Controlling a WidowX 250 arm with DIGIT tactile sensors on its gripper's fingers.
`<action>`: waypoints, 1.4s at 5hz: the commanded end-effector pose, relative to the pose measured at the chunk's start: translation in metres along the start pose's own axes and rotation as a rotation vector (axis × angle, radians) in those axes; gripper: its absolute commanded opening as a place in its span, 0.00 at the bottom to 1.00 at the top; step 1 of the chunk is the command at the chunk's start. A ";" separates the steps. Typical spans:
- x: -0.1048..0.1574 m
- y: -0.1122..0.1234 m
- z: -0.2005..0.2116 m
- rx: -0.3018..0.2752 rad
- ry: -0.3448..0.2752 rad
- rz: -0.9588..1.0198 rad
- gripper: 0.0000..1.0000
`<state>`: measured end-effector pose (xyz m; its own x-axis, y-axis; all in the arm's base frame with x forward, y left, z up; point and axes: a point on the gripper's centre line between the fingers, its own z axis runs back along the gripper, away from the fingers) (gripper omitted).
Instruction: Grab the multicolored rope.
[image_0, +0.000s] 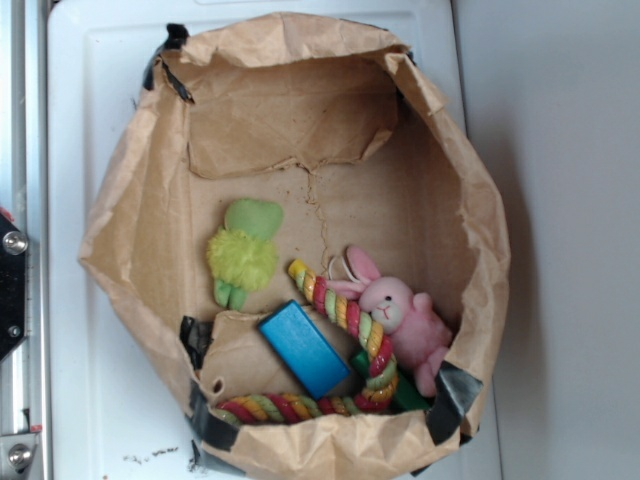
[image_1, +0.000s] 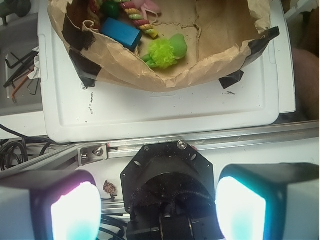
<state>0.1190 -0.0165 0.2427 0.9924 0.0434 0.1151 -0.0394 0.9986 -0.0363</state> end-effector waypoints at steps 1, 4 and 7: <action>0.000 0.000 0.000 0.000 0.000 0.000 1.00; 0.103 -0.003 -0.038 0.045 -0.069 0.010 1.00; 0.158 0.005 -0.083 0.104 -0.113 -0.383 1.00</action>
<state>0.2796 -0.0064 0.1606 0.9296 -0.3349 0.1539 0.3213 0.9410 0.1067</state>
